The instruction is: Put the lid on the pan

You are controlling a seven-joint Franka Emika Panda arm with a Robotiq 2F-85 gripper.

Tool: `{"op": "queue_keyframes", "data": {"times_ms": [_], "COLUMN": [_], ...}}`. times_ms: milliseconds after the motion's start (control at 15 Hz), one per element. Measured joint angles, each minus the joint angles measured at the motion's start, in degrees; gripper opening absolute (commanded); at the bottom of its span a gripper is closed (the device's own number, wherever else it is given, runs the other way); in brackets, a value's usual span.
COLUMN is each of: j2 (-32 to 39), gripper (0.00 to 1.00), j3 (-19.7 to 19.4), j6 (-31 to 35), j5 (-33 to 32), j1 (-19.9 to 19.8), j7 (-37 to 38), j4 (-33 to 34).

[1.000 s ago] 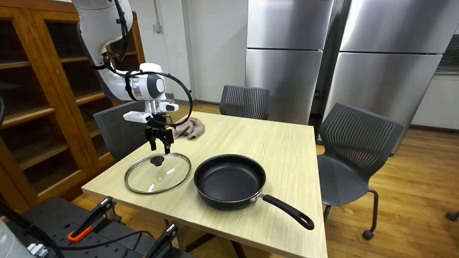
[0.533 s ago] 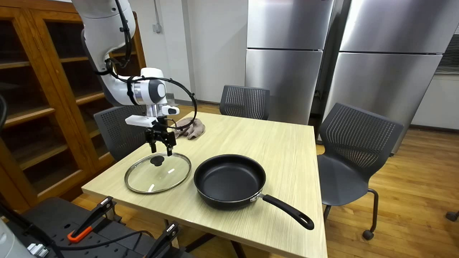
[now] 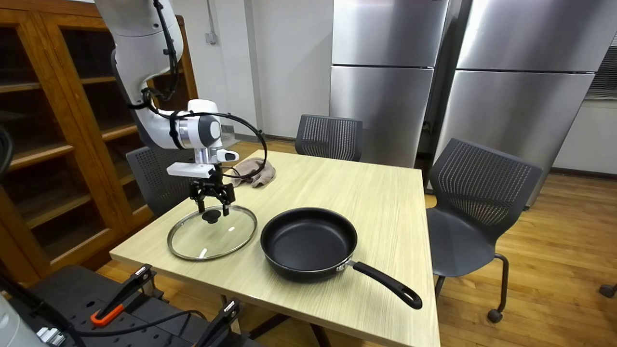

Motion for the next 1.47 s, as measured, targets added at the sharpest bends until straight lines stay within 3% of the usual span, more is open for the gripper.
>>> {"op": "queue_keyframes", "data": {"times_ms": [800,1467], "j2": [4.0,4.9], "gripper": [1.0,1.0], "j3": [0.1,0.1], "j6": [-1.0,-1.3], "j5": [0.0,0.0], "j1": [0.0,0.2], "j7": [-2.8,-3.5], "j4": [5.2,5.8]}}
